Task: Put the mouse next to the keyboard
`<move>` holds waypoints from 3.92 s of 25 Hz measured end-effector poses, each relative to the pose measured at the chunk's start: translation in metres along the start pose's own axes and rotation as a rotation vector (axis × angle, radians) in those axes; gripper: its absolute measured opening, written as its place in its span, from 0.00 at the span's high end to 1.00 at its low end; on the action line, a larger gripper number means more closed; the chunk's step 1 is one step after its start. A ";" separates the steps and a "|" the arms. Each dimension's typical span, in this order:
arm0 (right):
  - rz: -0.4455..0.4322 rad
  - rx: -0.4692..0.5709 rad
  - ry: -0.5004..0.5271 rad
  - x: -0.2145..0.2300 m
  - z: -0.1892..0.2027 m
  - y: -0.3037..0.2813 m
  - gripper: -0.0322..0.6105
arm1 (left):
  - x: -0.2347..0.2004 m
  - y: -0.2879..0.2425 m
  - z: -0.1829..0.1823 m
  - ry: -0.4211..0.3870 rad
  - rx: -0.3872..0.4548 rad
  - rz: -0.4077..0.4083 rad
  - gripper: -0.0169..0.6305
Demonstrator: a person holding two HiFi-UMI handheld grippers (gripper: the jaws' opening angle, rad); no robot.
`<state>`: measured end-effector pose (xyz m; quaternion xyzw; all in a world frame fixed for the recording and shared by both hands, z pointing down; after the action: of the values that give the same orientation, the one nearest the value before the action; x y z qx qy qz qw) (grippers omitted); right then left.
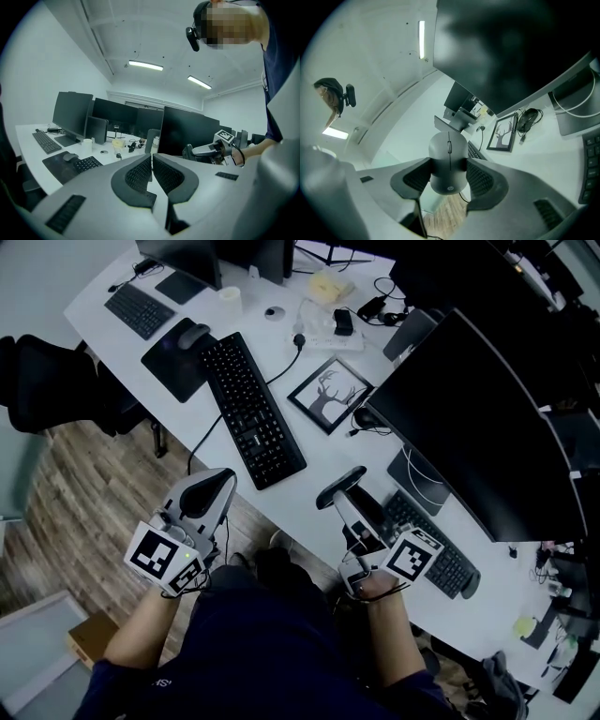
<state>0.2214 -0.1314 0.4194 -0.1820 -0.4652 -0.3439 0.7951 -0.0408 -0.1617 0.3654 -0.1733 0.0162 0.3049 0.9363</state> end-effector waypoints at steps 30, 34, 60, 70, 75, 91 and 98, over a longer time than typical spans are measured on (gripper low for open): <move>0.374 -0.625 0.428 0.086 0.079 -0.015 0.58 | -0.031 -0.012 0.060 0.043 -0.109 -0.011 0.91; 0.410 -0.696 0.470 0.096 0.089 -0.021 0.58 | -0.038 -0.013 0.066 0.051 -0.118 -0.013 0.91; 0.572 -1.005 0.734 0.112 0.114 -0.036 0.58 | -0.048 -0.004 0.083 0.073 -0.142 -0.011 0.91; 0.585 -1.075 0.828 0.115 0.119 -0.044 0.58 | -0.046 -0.004 0.084 0.070 -0.148 -0.013 0.91; 0.585 -1.097 0.845 0.118 0.120 -0.047 0.58 | -0.047 -0.004 0.084 0.069 -0.149 -0.018 0.91; 0.605 -1.185 0.942 0.124 0.125 -0.054 0.58 | -0.050 -0.008 0.085 0.076 -0.154 -0.031 0.91; 0.599 -1.202 0.934 0.127 0.127 -0.057 0.58 | -0.051 -0.010 0.085 0.074 -0.157 -0.031 0.91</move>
<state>0.1450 -0.1417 0.5907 -0.5318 0.2463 -0.3478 0.7319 -0.0830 -0.1695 0.4553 -0.2576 0.0242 0.2841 0.9232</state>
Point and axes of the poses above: the fingertips, and each gripper's own axes: y backward along the fingers, x to its right, z out of its underside, the point moved 6 cm from there along y, backward along the fingers, and after that the axes turned 12 degrees about -z, right-handed, at the moved point
